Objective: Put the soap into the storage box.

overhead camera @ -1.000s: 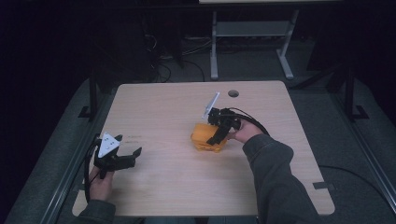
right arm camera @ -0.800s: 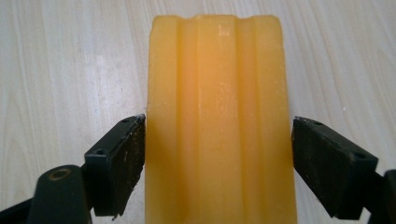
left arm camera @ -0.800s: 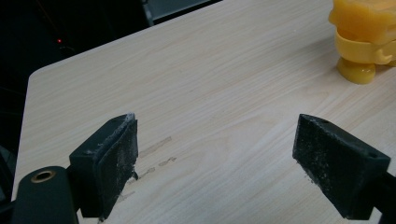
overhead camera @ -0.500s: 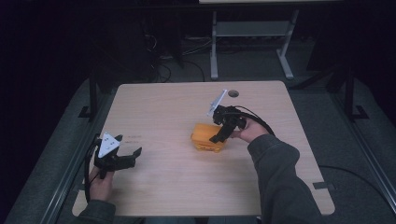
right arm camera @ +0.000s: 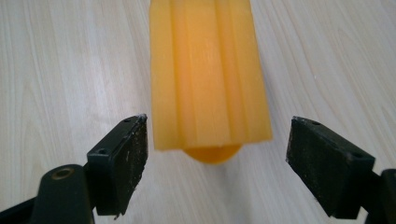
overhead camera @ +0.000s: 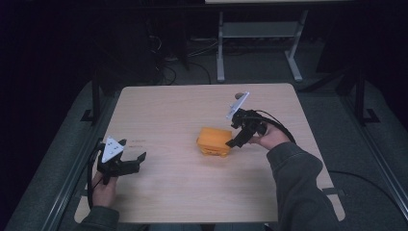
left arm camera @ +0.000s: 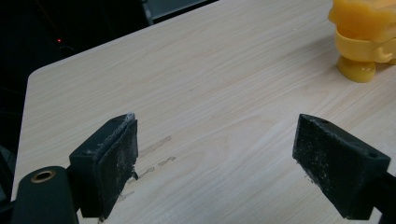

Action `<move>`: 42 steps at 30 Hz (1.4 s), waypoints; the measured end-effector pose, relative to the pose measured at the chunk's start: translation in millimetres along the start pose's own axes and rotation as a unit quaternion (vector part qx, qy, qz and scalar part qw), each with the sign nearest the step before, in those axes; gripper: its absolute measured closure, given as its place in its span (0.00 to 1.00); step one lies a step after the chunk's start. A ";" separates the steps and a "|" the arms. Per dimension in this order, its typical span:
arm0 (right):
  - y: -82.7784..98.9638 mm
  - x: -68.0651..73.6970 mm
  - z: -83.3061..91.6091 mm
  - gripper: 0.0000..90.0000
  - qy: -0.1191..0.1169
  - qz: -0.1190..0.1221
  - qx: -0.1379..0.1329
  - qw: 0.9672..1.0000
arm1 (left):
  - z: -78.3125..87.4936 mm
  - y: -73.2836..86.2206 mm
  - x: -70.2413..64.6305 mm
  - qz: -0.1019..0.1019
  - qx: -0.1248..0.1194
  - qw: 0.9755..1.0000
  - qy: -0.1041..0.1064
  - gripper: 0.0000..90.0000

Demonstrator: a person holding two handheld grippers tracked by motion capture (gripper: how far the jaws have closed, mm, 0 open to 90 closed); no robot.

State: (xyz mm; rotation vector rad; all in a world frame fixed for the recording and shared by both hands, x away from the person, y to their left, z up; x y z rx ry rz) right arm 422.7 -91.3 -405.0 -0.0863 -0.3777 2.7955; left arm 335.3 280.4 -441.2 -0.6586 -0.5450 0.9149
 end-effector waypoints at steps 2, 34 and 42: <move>3.7 0.3 2.3 0.22 0.003 0.001 -0.002 1.000 | 0.0 0.0 -0.1 -0.001 0.000 1.000 -0.001 0.15; 65.0 11.5 11.1 0.22 0.009 -0.047 -0.009 0.999 | 0.3 0.7 -0.6 -0.002 0.005 1.000 -0.001 0.15; 80.7 15.7 13.8 0.23 0.012 -0.061 -0.012 0.998 | 1.0 0.6 -0.7 -0.004 0.003 1.000 -0.004 0.15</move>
Point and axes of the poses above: each handheld gripper's, and its own axes: z roughly backward along the jaws, y roughly out of its underside, x roughly to its left, the point moved 5 cm from there along -z, roughly forward along the jaws, and after that the axes turned 15 degrees about x, right-handed, at the moved point
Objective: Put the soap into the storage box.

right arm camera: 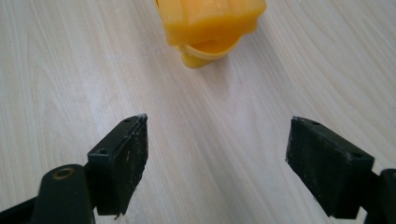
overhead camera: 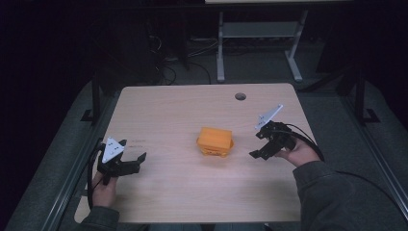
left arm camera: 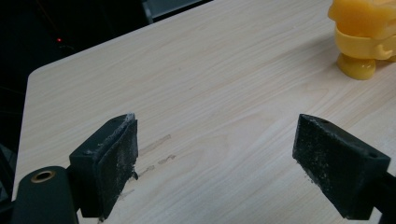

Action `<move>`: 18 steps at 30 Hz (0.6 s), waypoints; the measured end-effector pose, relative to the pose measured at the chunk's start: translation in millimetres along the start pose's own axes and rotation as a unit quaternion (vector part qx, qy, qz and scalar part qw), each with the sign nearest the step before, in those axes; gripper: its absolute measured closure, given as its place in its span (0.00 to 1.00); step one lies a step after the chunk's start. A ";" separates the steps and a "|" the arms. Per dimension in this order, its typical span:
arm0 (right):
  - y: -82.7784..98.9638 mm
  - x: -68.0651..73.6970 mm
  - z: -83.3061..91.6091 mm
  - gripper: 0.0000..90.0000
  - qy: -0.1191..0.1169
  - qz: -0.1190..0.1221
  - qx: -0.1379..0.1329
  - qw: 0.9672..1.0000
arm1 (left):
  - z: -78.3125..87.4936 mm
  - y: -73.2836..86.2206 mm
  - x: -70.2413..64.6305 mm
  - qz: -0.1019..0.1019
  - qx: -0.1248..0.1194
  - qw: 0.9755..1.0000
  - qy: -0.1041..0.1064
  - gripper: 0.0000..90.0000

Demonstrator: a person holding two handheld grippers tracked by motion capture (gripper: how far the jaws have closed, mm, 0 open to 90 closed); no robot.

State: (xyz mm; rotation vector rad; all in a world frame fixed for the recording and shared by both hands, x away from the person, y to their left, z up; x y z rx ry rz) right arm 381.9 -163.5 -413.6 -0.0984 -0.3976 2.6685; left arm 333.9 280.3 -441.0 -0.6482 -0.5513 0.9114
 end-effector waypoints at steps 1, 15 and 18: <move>2.7 -0.2 0.0 0.23 0.002 -0.001 -0.001 1.000 | 0.3 -0.1 -0.1 0.001 -0.001 1.000 0.000 0.15; 29.9 3.4 -3.9 0.23 -0.002 -0.028 -0.009 1.000 | -0.1 0.2 -0.2 -0.001 0.001 1.000 0.000 0.15; 35.8 4.0 -4.7 0.23 0.000 -0.032 -0.012 0.999 | -0.3 0.1 -0.5 -0.001 0.001 1.000 0.000 0.15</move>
Point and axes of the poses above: each handheld gripper's, and its own axes: z roughly backward along the jaws, y roughly out of its underside, x roughly to its left, the point moved 5 cm from there along -z, roughly forward along the jaws, and after that the axes turned 15 degrees about x, right-handed, at the moved point
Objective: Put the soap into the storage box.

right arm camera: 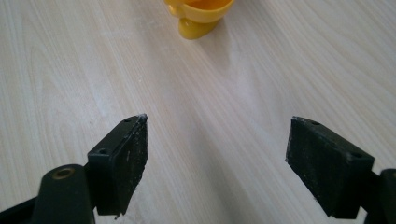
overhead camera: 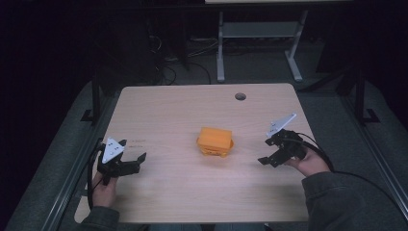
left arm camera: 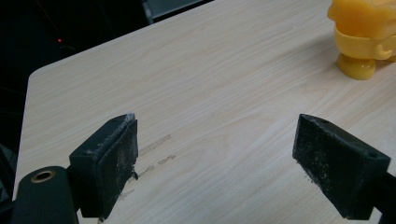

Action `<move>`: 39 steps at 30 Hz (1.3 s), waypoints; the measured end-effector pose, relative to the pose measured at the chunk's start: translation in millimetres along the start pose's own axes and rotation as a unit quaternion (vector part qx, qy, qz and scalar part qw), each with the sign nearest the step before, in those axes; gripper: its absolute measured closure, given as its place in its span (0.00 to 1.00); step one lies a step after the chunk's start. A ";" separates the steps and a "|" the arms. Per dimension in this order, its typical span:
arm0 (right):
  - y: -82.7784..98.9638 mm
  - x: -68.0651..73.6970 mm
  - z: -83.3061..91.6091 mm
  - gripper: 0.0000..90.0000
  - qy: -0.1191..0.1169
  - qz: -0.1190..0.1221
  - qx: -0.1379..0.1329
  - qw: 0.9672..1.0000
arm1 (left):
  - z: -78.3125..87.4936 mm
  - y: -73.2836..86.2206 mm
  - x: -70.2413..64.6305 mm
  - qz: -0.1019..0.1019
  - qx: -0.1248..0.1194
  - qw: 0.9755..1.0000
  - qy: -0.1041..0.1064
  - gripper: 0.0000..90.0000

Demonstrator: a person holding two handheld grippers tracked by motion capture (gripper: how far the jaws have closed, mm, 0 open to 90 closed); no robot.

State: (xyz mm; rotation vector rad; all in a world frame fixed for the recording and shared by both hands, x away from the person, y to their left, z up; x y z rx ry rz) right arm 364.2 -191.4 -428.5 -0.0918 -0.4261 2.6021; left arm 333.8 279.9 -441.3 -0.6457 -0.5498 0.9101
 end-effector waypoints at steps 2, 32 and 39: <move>3.7 0.8 -0.3 0.23 -0.001 -0.004 0.000 1.000 | -0.2 0.1 -0.2 0.000 0.001 1.000 0.000 0.15; 75.6 17.4 -15.3 0.22 -0.004 -0.064 -0.022 0.998 | -2.5 0.0 -4.0 -0.005 0.003 1.000 0.005 0.15; 89.6 23.8 -23.9 0.22 -0.005 -0.075 -0.027 0.997 | -2.2 0.1 -4.1 -0.005 0.003 1.000 0.005 0.15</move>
Point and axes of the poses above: each handheld gripper's, and its own axes: z roughly backward along the jaws, y roughly out of its underside, x roughly to its left, the point moved 5 cm from there along -z, roughly forward along the jaws, and after that the axes turned 15 degrees about x, right-handed, at the moved point
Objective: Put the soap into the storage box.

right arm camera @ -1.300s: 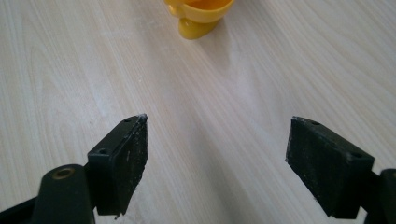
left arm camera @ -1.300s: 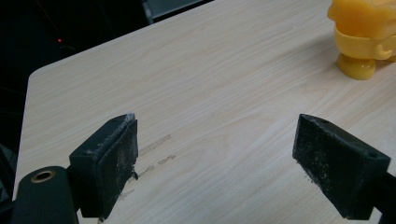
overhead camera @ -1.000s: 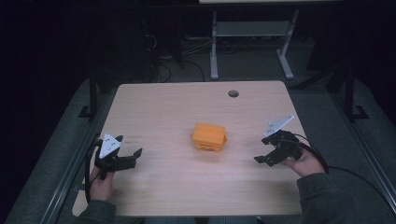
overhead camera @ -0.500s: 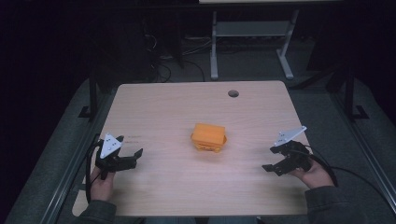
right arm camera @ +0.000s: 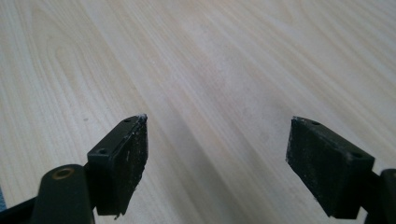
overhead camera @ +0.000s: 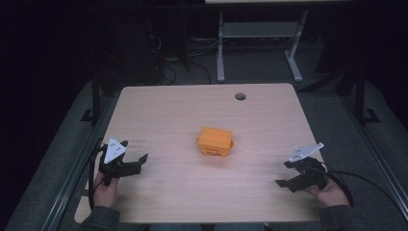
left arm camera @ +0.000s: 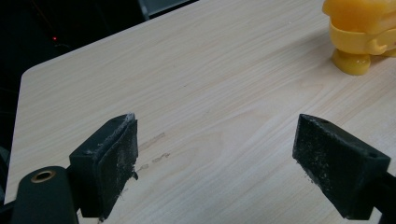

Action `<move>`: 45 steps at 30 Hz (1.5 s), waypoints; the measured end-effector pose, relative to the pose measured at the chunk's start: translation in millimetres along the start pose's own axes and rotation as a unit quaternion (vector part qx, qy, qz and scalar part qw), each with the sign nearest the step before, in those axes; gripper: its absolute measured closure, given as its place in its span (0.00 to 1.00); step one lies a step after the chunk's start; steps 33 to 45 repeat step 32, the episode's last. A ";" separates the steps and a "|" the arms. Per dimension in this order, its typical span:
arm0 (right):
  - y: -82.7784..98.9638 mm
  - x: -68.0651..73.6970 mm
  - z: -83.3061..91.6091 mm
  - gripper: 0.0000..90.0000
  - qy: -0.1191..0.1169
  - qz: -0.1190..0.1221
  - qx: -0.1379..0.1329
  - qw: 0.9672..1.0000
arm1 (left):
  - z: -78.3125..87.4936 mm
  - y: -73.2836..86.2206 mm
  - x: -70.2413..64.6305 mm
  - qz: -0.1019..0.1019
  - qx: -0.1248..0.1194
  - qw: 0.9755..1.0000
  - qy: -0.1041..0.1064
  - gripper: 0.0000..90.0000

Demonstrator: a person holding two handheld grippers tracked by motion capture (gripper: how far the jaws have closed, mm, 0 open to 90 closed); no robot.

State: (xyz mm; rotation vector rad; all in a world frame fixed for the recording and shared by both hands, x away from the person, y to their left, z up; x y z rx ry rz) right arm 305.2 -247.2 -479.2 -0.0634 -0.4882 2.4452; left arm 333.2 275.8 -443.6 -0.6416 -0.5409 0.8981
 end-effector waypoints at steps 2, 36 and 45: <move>3.5 1.3 -1.8 0.22 -0.003 -0.004 -0.001 1.000 | 0.0 0.0 -0.4 0.000 0.000 1.000 0.000 0.15; 36.0 30.4 -7.1 0.21 0.011 -0.010 -0.035 0.999 | -0.3 0.3 -3.0 -0.005 0.004 1.000 -0.002 0.15; 36.0 30.4 -7.1 0.21 0.011 -0.010 -0.035 0.999 | -0.3 0.3 -3.0 -0.005 0.004 1.000 -0.002 0.15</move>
Point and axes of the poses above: each handheld gripper's, and its own axes: z roughly backward along the jaws, y roughly out of its underside, x roughly to its left, the point moved 5 cm from there along -z, roughly forward along the jaws, and after that the axes turned 15 degrees about x, right-handed, at the moved point
